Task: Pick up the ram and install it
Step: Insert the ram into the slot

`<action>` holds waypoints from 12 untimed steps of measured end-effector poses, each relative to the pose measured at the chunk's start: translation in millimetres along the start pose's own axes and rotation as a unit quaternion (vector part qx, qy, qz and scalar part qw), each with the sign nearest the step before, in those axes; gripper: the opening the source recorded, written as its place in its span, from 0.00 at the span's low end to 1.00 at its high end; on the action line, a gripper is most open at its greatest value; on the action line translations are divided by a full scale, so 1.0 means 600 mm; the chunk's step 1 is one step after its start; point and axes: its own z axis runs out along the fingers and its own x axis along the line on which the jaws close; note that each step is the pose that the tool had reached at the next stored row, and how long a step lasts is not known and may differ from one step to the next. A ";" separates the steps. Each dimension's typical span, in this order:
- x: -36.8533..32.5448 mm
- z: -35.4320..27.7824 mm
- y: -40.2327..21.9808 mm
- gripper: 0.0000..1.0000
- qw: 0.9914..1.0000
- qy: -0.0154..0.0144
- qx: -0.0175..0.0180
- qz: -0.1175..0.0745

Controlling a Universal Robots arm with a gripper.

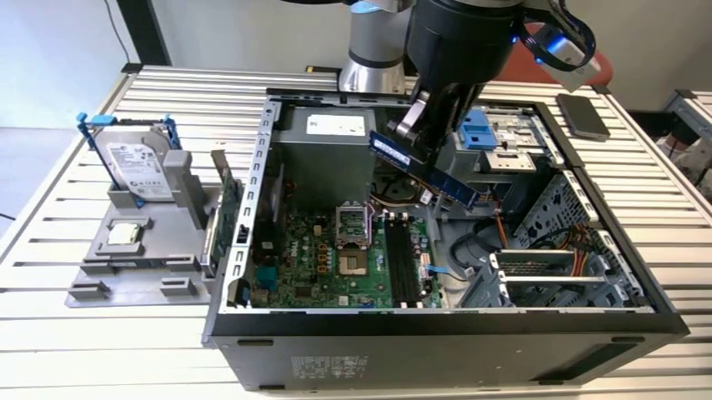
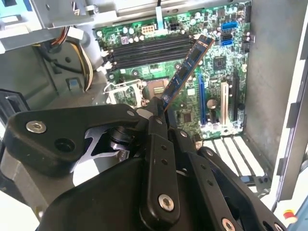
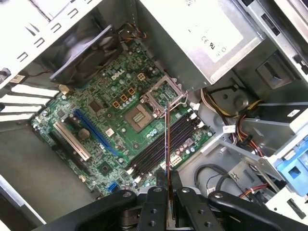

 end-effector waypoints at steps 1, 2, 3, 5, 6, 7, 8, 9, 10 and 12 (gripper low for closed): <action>0.000 0.000 0.000 0.00 1.000 0.000 0.000 0.004; 0.000 0.000 0.000 0.00 1.000 0.000 0.000 0.008; 0.000 0.000 0.000 0.00 1.000 0.000 0.000 0.011; 0.000 0.000 0.000 0.00 1.000 0.000 0.001 0.016; 0.000 0.000 0.000 0.00 1.000 0.000 0.001 0.017; 0.000 0.000 0.000 0.00 1.000 0.000 0.001 0.018; 0.000 0.000 0.000 0.00 1.000 0.000 0.001 0.019; 0.000 0.000 0.000 0.00 1.000 0.000 0.001 0.019; 0.000 0.000 0.000 0.00 1.000 0.000 0.001 0.019; 0.000 0.000 0.000 0.00 1.000 0.000 0.001 0.020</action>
